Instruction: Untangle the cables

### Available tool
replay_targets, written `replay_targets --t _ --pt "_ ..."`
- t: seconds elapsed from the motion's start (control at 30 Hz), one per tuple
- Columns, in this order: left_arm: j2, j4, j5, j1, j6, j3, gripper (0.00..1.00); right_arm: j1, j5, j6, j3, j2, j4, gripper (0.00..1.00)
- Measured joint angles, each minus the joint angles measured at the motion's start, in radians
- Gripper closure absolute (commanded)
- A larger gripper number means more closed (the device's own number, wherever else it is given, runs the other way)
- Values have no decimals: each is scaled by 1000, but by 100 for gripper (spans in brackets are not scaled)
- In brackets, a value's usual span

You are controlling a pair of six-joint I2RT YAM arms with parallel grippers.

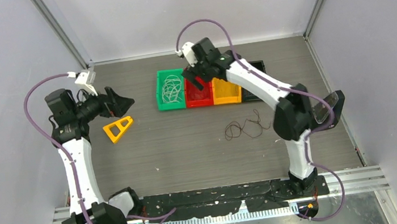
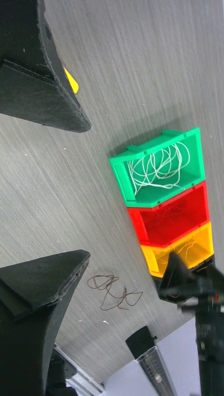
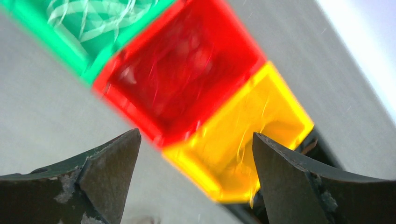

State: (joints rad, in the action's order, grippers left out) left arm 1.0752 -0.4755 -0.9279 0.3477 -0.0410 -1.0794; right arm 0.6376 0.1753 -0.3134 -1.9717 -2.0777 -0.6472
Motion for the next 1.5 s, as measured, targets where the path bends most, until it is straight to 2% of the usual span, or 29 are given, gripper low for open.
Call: replay_targets --t 0.1,0.27,0.4,0.5,0.87,0.97,1.13,1.17,1.4,1.47,1.5 --pt "-11 -39 -2 -55 74 0 0 -25 -124 -11 185 206 -85 5" --pt "-26 -105 27 -307 193 22 0 -76 -232 -76 522 549 -227 5" --pt "-14 -97 39 -364 179 55 0 -91 -245 -196 761 667 -262 5" --pt "22 -84 46 -375 156 55 0 -83 -240 -277 882 657 -267 5" --pt "42 -127 113 -375 158 32 1 -55 -227 -405 902 430 -138 5" --pt "37 -142 127 -375 162 32 0 -54 -185 -441 904 362 -114 1" --pt "19 -146 142 -375 165 33 0 -54 -146 -484 918 351 -94 17" --pt "18 -146 143 -375 165 33 0 -52 -145 -488 921 354 -93 17" --pt "17 -148 143 -375 172 36 0 -51 -145 -505 908 369 -128 3" --pt "18 -152 143 -375 175 36 1 -51 -161 -509 867 384 -182 1" --pt "18 -153 143 -375 176 36 1 -52 -174 -515 832 391 -221 3"
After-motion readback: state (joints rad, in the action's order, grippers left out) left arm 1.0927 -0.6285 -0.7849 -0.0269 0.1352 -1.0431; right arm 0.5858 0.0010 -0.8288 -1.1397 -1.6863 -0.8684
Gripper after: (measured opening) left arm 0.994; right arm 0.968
